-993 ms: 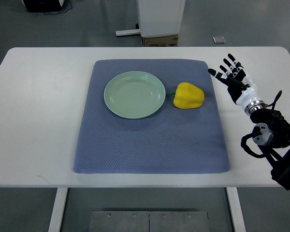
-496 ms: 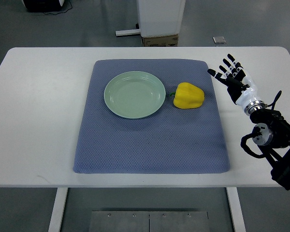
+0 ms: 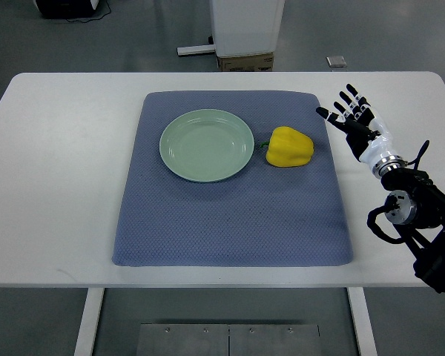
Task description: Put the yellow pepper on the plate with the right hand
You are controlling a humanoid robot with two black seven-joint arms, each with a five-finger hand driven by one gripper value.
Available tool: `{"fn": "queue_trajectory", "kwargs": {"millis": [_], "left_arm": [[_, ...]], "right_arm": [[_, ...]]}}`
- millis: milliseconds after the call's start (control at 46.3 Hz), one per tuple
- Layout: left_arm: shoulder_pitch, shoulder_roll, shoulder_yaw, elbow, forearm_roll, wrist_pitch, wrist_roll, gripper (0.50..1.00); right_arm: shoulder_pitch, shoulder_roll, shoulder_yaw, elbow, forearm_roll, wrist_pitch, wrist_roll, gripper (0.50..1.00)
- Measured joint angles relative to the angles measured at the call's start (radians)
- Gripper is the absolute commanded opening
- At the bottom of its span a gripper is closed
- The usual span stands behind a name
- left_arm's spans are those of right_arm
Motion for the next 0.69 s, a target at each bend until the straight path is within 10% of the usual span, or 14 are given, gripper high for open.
{"fn": "queue_trajectory", "kwargs": {"millis": [691], "left_arm": [[0.0,0.0,0.0,0.0,-0.001,0.0,0.0,1.0]], "right_arm": [[0.004,-0.001,0.0,-0.005,0.0,0.0,-0.011,1.0]]}}
